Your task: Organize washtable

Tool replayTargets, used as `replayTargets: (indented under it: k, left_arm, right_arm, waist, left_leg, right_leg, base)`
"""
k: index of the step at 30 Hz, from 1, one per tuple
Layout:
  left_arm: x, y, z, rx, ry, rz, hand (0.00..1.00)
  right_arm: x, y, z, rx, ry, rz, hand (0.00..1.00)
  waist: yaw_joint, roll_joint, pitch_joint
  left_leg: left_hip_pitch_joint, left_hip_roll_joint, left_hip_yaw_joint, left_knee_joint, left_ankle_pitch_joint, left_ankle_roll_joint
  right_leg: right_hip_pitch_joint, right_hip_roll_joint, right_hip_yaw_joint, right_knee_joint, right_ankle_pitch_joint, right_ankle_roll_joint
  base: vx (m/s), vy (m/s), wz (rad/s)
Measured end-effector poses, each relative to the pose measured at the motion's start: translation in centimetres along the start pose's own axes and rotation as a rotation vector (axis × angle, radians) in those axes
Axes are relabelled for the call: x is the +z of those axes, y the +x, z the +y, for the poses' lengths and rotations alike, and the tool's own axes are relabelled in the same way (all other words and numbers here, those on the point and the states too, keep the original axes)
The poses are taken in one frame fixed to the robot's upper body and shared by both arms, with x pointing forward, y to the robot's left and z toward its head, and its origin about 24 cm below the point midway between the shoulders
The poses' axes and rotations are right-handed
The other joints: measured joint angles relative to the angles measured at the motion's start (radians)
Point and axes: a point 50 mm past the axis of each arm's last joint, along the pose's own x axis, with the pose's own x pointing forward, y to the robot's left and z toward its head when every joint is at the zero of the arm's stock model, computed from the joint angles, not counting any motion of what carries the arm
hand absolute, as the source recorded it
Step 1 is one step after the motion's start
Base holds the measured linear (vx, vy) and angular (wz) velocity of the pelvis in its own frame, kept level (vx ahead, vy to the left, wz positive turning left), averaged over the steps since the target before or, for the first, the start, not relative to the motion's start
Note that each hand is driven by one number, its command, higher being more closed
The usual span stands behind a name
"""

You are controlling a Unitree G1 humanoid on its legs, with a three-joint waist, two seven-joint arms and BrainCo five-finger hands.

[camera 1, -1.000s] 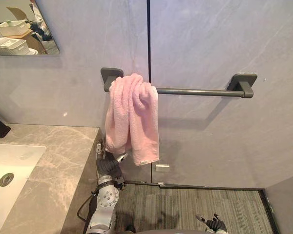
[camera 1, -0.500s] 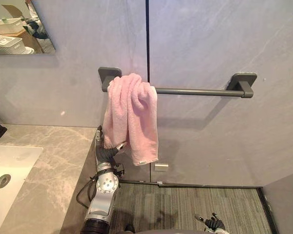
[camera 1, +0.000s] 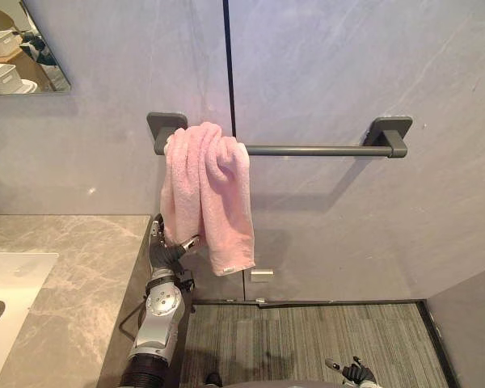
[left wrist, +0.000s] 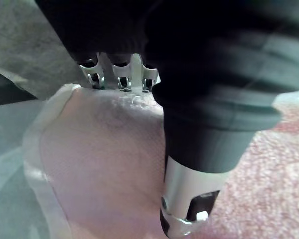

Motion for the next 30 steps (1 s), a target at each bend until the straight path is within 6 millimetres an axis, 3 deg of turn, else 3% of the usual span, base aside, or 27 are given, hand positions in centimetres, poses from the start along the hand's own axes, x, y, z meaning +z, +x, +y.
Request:
replayTargets:
  k: [4,5,13,21,24,30]
  left_arm:
    - [-0.1,0.1,0.3,-0.024,-0.009,0.008,0.00]
    - [-0.1,0.2,0.3,-0.026,-0.008,0.009,1.00]
    - [-0.8,0.2,0.2,-0.091,0.012,0.038,1.00]
    - [-0.8,0.2,0.2,-0.091,-0.011,0.043,1.00]
    - [-0.6,0.2,0.2,-0.089,-0.023,0.029,1.00]
    - [0.7,0.3,0.2,-0.091,-0.047,-0.025,1.00]
  right_arm:
    - [0.0,0.0,0.0,0.001,-0.001,0.002,0.00]
    - [0.0,0.0,0.0,0.001,-0.002,0.002,0.00]
    - [0.5,0.1,0.2,0.023,-0.009,-0.010,0.00]
    - [1.5,0.2,0.1,0.029,-0.027,-0.053,0.00]
    - [3.3,0.1,1.0,0.071,-0.072,-0.140,0.00]
    - [9.7,-2.4,3.7,0.204,-0.133,-0.491,0.00]
  waist:
    - [0.000,0.001,0.000]
    - [0.000,0.001,0.000]
    - [-0.017,0.003,0.001]
    - [-0.016,0.007,0.004]
    - [-0.016,0.009,0.005]
    - [-0.014,0.018,0.012]
  left_leg:
    - [0.000,0.000,-0.001,0.000,0.000,0.000]
    - [0.000,0.000,-0.001,0.000,0.000,0.000]
    - [-0.002,-0.001,-0.001,0.005,0.000,0.000]
    - [-0.002,-0.001,-0.002,0.005,0.000,0.000]
    - [-0.002,-0.001,-0.001,0.005,0.000,0.000]
    - [-0.008,0.000,-0.002,0.006,0.000,0.000]
  right_leg:
    - [0.000,0.000,0.000,-0.001,0.000,0.001]
    - [0.000,0.000,0.000,-0.001,0.001,0.001]
    - [0.000,0.000,0.008,-0.014,0.011,0.000]
    - [0.000,0.000,0.010,-0.015,0.012,-0.002]
    - [-0.002,0.000,0.013,-0.015,0.014,-0.001]
    - [-0.018,0.002,0.031,-0.012,0.021,0.002]
  base:
    - [0.00,0.000,0.00]
    - [0.00,0.000,0.00]
    - [-0.01,-0.005,-0.02]
    - [0.00,-0.002,0.00]
    - [0.00,0.000,-0.01]
    - [-0.01,-0.003,-0.07]
